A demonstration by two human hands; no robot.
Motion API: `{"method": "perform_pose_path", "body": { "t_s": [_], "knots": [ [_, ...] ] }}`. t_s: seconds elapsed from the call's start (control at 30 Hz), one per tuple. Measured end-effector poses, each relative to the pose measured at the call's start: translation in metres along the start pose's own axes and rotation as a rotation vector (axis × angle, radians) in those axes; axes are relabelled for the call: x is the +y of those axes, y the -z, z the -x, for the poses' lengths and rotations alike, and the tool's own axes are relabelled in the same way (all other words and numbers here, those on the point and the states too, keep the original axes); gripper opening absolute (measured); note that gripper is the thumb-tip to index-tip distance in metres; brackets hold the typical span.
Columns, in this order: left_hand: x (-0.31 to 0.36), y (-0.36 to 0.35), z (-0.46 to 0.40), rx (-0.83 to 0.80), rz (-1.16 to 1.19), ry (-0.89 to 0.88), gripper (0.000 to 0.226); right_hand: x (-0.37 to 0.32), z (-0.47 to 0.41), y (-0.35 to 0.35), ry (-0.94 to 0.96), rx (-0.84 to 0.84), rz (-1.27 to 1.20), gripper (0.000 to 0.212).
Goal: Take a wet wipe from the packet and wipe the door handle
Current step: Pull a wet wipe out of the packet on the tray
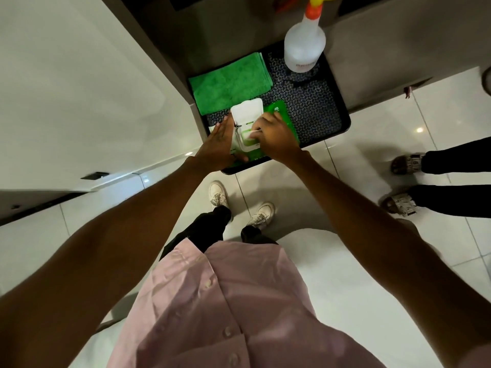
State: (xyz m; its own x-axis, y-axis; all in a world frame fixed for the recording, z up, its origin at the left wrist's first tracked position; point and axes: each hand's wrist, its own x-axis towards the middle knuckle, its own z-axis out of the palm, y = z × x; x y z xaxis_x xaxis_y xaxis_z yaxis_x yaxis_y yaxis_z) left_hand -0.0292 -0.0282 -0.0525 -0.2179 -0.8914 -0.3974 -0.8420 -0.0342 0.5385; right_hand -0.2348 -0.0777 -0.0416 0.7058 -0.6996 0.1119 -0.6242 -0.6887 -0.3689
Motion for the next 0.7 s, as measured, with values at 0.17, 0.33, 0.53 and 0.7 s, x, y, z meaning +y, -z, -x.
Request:
{"method": "perform_pose_path", "body": {
  "t_s": [0.17,0.33,0.53,0.7],
  "knots": [
    [0.002,0.001,0.004,0.008,0.000,0.017,0.139,-0.007,0.005,-0.004,-0.459,0.133,-0.446,0.012],
    [0.009,0.006,0.006,0.058,0.089,0.018,0.137,-0.006,0.001,0.016,-0.591,0.348,-0.885,0.010],
    [0.007,0.006,0.011,0.022,-0.016,-0.089,0.107,0.015,-0.009,0.024,-1.021,0.558,-1.272,0.015],
    [0.006,0.006,0.019,0.000,-0.375,-0.256,0.080,0.020,-0.010,0.020,-0.991,0.426,-1.174,0.024]
  ]
}}
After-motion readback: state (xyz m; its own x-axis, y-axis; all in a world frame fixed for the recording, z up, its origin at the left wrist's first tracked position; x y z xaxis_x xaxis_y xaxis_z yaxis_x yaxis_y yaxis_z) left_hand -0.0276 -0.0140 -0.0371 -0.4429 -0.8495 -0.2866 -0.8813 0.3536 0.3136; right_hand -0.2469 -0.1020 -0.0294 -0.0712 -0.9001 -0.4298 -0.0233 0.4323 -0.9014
